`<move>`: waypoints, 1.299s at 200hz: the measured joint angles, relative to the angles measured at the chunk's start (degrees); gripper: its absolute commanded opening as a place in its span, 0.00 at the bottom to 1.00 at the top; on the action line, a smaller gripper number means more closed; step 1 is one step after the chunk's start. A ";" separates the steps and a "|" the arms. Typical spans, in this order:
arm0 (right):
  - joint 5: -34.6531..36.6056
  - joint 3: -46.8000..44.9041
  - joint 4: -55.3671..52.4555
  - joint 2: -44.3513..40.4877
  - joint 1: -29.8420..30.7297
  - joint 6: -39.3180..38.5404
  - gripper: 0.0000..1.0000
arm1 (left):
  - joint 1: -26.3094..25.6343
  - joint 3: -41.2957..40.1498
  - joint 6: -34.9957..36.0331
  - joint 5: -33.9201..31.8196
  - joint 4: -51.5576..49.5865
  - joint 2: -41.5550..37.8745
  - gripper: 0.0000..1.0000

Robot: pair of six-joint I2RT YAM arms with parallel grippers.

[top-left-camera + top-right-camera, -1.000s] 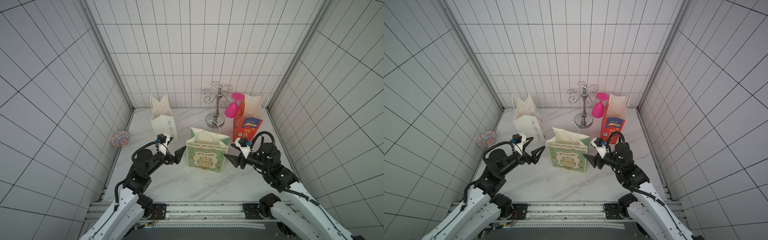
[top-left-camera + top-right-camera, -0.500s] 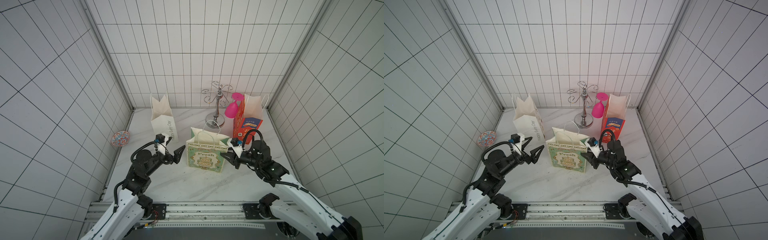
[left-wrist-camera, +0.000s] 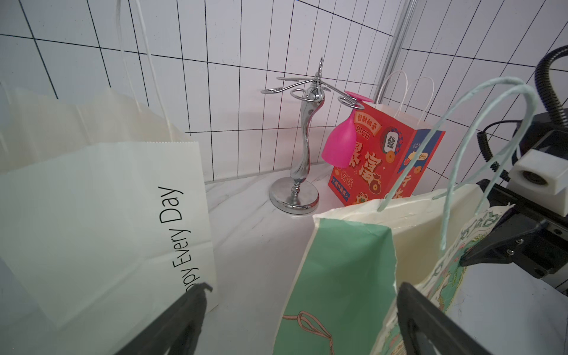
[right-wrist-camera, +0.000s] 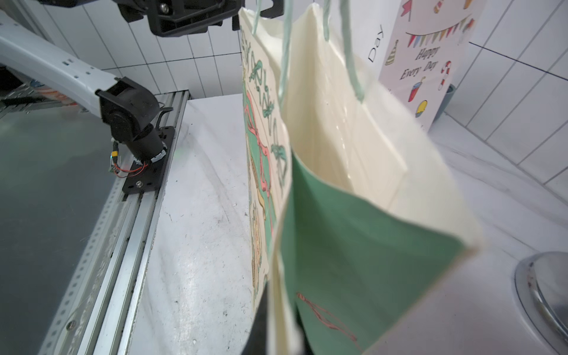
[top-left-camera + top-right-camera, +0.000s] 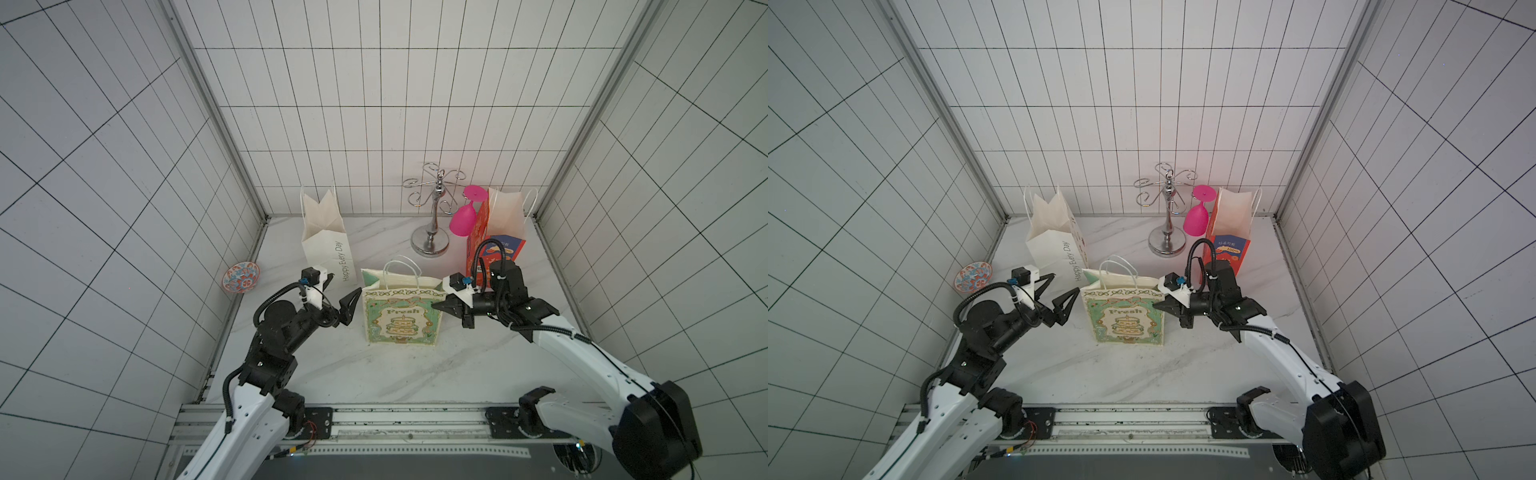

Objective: Put away the paper bag
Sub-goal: Adjust the paper bag at the center of the board.

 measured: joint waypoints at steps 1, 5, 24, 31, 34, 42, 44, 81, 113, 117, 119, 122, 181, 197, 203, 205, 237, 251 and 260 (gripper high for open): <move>-0.31 0.48 -0.48 0.39 0.00 -0.70 0.00 | 0.04 0.00 0.02 0.00 -0.07 -0.02 0.97; -0.83 1.84 -2.08 1.38 -0.11 -2.19 0.00 | 0.17 0.11 0.09 0.13 -0.24 -0.15 0.97; -2.49 8.79 -9.99 6.01 -0.35 -9.75 0.00 | 0.50 0.28 0.35 0.57 -0.48 -0.55 0.97; -2.67 10.91 -12.39 7.34 -0.35 -12.09 0.00 | 0.55 0.28 0.48 0.61 -0.63 -0.63 0.97; -2.67 11.63 -13.31 7.82 -0.35 -12.96 0.00 | 0.57 0.28 0.52 0.61 -0.74 -0.63 0.97; -2.71 12.92 -15.19 8.68 -0.35 -15.17 0.00 | 0.57 0.28 0.59 0.63 -0.96 -0.63 0.97; -2.71 13.09 -15.50 8.76 -0.35 -15.58 0.00 | 0.57 0.28 0.61 0.63 -0.98 -0.63 0.97; -3.43 13.51 -19.76 9.09 -0.90 -20.68 0.00 | 0.76 0.28 0.76 1.01 -1.29 -0.61 0.97; -3.26 13.35 -19.12 8.90 -1.88 -20.28 0.30 | 0.76 0.28 0.79 1.29 -1.29 -0.57 0.97; -2.97 13.25 -18.91 8.72 -2.12 -19.26 0.34 | 0.76 0.28 0.79 1.29 -1.29 -0.57 0.98; -3.06 13.20 -18.73 8.63 -2.23 -19.47 0.36 | 0.76 0.28 0.81 1.29 -1.29 -0.57 0.97; -2.82 13.00 -18.16 8.37 -2.27 -18.93 0.39 | 0.76 0.28 0.81 1.31 -1.29 -0.55 0.97; -1.42 9.05 -10.25 -1.84 -3.74 -10.19 0.64 | 1.60 0.76 2.71 2.58 -1.70 0.37 0.98; -1.05 7.43 -8.22 -5.09 -3.76 -6.27 0.67 | 2.12 1.90 4.55 3.65 -3.06 1.01 0.98; -0.39 6.40 -7.06 -6.67 -3.76 -4.22 0.67 | 2.25 2.43 5.29 4.09 -3.82 1.33 0.98; -0.17 6.12 -6.73 -7.06 -3.74 -3.82 0.67 | 2.27 2.54 5.40 4.20 -3.96 1.40 0.98; 7.85 0.07 -0.04 -16.11 -3.76 11.96 0.64 | 2.38 5.03 8.92 5.07 -7.56 2.03 0.98; 13.22 -1.55 1.53 -19.43 -3.74 19.76 0.61 | 2.82 5.62 9.38 4.52 -8.94 1.57 0.98; 16.87 -2.12 1.75 -20.98 -3.74 24.57 0.60 | 3.37 5.79 9.35 3.67 -9.68 1.25 0.98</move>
